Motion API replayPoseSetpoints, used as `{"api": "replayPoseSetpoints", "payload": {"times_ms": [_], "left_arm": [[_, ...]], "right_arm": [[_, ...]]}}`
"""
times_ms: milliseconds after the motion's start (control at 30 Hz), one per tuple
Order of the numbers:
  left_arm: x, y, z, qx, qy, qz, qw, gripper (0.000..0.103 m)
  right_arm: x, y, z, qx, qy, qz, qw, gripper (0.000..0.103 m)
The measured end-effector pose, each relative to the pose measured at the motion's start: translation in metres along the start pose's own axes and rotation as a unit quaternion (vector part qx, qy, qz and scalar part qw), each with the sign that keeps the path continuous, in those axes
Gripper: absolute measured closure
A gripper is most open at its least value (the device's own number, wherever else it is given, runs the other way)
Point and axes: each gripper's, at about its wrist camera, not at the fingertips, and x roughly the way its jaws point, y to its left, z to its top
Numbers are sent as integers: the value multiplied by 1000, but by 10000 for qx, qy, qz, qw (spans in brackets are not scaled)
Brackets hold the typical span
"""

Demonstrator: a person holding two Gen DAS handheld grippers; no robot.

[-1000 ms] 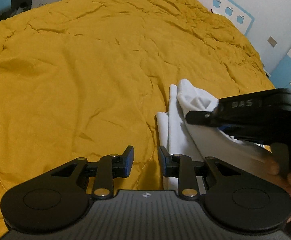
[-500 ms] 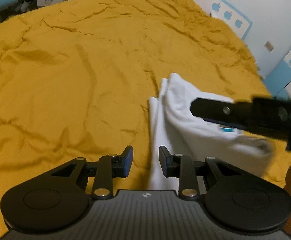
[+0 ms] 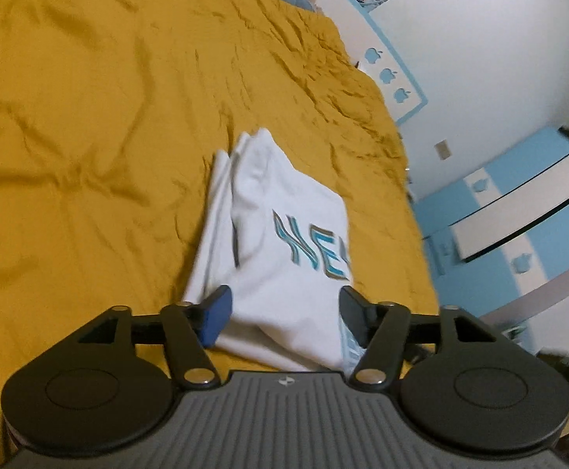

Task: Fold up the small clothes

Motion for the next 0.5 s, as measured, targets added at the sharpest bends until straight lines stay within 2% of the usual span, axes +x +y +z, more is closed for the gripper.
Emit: {"api": "replayPoseSetpoints", "payload": {"times_ms": [133, 233, 267, 333, 433, 500], "left_arm": [[16, 8, -9, -243, 113, -78, 9996, 23], [35, 18, -10, -485, 270, 115, 9984, 22], [41, 21, -11, -543, 303, 150, 9980, 22], [49, 30, -10, -731, 278, 125, 9969, 23], [55, 39, -6, -1050, 89, 39, 9944, 31], [60, 35, 1, -893, 8, 96, 9960, 44]], "right_arm": [[-8, -29, -33, 45, 204, -489, 9986, 65], [-10, -41, -49, 61, 327, -564, 9979, 64], [-8, -42, -52, 28, 316, -559, 9979, 63], [-8, -42, -57, -141, 263, -596, 9978, 54], [2, -32, -59, -527, 293, -705, 9957, 53], [10, -27, -61, -616, 337, -771, 9946, 53]]}}
